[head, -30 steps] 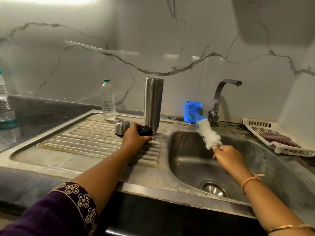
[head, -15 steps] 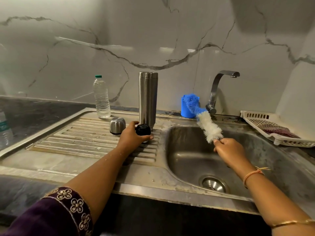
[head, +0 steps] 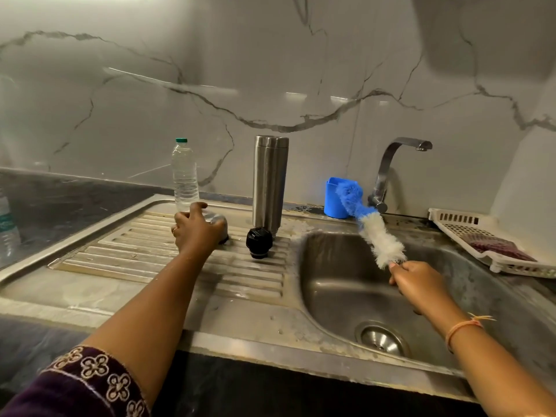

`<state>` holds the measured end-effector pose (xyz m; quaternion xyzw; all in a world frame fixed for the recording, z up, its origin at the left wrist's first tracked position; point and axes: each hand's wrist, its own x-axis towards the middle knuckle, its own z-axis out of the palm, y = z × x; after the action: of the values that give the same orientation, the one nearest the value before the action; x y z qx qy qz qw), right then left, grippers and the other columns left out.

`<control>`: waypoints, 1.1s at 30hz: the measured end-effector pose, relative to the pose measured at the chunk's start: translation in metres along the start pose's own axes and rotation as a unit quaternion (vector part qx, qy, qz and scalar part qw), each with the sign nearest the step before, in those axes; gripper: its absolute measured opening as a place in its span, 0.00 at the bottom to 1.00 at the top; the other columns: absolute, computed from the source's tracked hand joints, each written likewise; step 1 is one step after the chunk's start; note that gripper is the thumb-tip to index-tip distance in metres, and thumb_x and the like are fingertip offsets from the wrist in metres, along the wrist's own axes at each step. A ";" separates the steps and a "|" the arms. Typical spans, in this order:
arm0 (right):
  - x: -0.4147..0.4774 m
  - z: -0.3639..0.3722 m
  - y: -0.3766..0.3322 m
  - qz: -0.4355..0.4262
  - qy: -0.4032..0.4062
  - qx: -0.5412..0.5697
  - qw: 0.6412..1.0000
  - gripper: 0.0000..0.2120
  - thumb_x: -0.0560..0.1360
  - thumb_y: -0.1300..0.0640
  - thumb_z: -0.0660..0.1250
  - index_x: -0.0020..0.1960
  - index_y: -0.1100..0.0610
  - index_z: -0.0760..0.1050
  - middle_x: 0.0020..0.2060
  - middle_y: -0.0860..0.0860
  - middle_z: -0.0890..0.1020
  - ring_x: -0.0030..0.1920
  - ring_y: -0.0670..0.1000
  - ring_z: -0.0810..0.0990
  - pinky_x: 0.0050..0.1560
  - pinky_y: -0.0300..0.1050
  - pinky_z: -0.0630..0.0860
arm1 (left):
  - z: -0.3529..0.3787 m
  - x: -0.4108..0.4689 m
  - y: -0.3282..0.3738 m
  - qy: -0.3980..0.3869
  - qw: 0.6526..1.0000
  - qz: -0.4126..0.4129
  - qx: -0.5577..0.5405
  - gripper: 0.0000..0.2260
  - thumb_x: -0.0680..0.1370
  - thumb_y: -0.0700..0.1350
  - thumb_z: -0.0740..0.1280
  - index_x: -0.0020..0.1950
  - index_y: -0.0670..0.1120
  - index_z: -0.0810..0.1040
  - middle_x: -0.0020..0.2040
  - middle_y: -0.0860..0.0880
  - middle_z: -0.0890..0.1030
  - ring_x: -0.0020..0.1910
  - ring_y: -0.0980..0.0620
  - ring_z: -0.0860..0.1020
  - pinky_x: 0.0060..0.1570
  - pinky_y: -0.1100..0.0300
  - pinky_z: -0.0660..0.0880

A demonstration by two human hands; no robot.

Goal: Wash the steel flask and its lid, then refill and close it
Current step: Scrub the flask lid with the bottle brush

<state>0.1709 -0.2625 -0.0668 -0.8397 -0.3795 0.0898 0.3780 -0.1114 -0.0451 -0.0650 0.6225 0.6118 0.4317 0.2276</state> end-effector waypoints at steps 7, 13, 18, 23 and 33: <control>0.003 0.002 0.001 0.012 0.005 0.012 1.000 0.18 0.79 0.54 0.59 0.36 0.61 0.76 0.25 0.53 0.73 0.28 0.53 0.69 0.31 0.42 0.63 | 0.008 0.020 -0.014 -0.098 0.991 0.072 0.046 0.30 0.75 0.44 0.70 0.73 0.59 0.64 0.77 0.41 0.46 0.75 0.36 0.51 0.71 0.43 0.57; 0.001 0.002 0.000 0.018 0.003 0.006 1.000 0.18 0.79 0.53 0.59 0.38 0.63 0.77 0.25 0.53 0.73 0.27 0.53 0.69 0.30 0.41 0.62 | 0.006 0.028 -0.023 -0.132 0.986 0.095 0.030 0.25 0.74 0.45 0.71 0.71 0.50 0.70 0.67 0.40 0.68 0.62 0.40 0.71 0.63 0.48 0.71; -0.001 0.000 -0.002 0.003 0.012 -0.025 1.000 0.16 0.78 0.54 0.61 0.41 0.66 0.76 0.29 0.57 0.75 0.31 0.54 0.72 0.33 0.43 0.66 | 0.001 0.024 -0.022 -0.071 0.994 0.062 0.056 0.29 0.70 0.50 0.75 0.68 0.49 0.70 0.65 0.40 0.66 0.60 0.39 0.72 0.62 0.47 0.72; -0.006 -0.007 -0.007 -0.014 0.020 -0.050 0.998 0.12 0.76 0.59 0.62 0.34 0.59 0.70 0.28 0.54 0.72 0.29 0.51 0.70 0.29 0.41 0.62 | -0.016 0.007 -0.017 -0.029 0.988 0.003 0.149 0.36 0.67 0.60 0.74 0.68 0.45 0.68 0.65 0.38 0.67 0.61 0.37 0.70 0.59 0.46 0.72; -0.010 -0.012 -0.004 -0.028 0.029 -0.052 0.998 0.08 0.74 0.60 0.63 0.36 0.60 0.72 0.31 0.54 0.74 0.32 0.52 0.72 0.30 0.42 0.65 | -0.007 -0.088 0.040 -0.170 0.985 -0.015 0.012 0.27 0.68 0.61 0.73 0.53 0.39 0.78 0.48 0.43 0.80 0.45 0.48 0.77 0.40 0.58 0.73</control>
<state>0.1665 -0.2745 -0.0573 -0.8494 -0.3958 0.0357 0.3472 -0.0835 -0.1371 -0.0518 0.6803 0.5788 0.3087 0.3270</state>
